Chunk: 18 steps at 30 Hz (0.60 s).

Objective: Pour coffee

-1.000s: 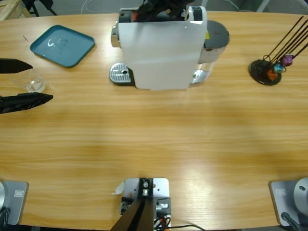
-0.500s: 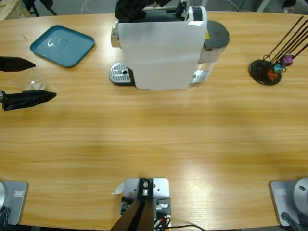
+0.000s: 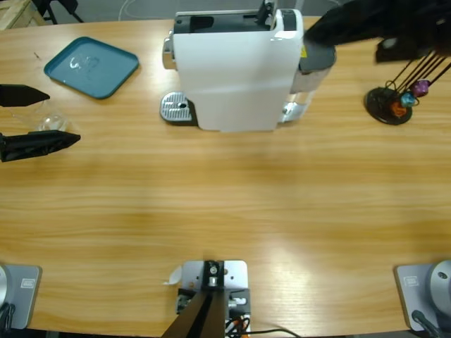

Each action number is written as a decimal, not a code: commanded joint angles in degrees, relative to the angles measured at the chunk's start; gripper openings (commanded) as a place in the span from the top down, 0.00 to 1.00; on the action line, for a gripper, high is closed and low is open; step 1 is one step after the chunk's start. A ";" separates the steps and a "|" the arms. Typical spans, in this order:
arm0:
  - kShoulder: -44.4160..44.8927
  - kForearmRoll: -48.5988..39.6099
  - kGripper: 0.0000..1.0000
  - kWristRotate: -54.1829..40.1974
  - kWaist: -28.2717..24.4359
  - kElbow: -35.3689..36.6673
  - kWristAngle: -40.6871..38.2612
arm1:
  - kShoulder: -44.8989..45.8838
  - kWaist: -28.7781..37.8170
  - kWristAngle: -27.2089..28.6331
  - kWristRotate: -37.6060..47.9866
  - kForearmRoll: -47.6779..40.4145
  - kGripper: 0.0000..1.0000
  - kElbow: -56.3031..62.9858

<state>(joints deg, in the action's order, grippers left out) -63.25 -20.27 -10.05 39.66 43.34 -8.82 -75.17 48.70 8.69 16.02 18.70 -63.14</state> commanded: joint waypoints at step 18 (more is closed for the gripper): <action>1.20 0.32 0.01 1.09 1.21 -4.66 -0.09 | -15.01 -0.59 4.40 26.62 -19.22 1.00 -7.28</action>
<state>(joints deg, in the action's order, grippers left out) -62.76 -20.28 -9.64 40.55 42.37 -8.92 -86.20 43.97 16.24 39.40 2.66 -71.07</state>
